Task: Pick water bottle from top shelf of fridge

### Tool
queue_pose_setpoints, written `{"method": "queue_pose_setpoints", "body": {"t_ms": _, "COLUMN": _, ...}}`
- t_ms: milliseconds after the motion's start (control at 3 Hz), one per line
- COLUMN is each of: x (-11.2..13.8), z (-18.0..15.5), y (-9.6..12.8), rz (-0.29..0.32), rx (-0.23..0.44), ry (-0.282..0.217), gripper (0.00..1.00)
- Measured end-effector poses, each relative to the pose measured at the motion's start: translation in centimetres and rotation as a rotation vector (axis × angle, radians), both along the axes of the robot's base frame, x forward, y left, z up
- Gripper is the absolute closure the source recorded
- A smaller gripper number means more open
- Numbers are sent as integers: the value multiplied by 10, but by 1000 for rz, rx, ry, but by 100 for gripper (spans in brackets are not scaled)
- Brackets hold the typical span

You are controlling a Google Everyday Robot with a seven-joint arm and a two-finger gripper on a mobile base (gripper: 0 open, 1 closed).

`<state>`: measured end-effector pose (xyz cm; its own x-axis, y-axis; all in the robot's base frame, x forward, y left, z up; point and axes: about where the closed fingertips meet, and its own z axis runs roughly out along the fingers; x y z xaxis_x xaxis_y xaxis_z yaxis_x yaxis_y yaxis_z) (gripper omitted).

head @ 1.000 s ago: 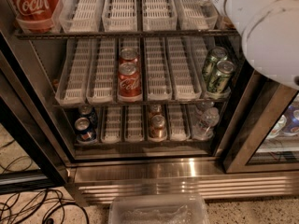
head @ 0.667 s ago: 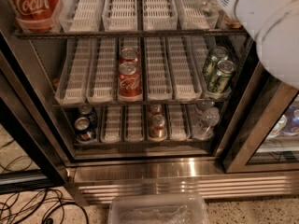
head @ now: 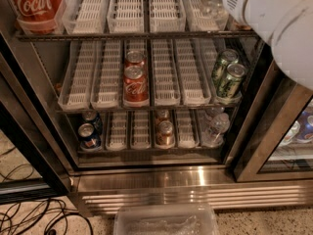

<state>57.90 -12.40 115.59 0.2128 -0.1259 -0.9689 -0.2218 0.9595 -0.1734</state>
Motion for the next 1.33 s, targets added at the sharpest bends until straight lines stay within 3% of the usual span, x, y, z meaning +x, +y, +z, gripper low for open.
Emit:
{"method": "queue_pose_setpoints", "body": {"t_ms": 333, "x": -1, "z": -16, "y": 9, "rz": 32, "rx": -19, "ry": 65, "gripper": 100}}
{"method": "queue_pose_setpoints", "body": {"t_ms": 667, "x": -1, "z": -16, "y": 9, "rz": 32, "rx": -19, "ry": 65, "gripper": 100}}
{"method": "queue_pose_setpoints", "body": {"t_ms": 1000, "x": -7, "z": -22, "y": 31, "rz": 78, "rx": 0, "ry": 107, "gripper": 100}}
{"method": "queue_pose_setpoints", "body": {"t_ms": 1333, "x": -31, "z": -48, "y": 72, "rz": 153, "rx": 4, "ry": 226, "gripper": 100}}
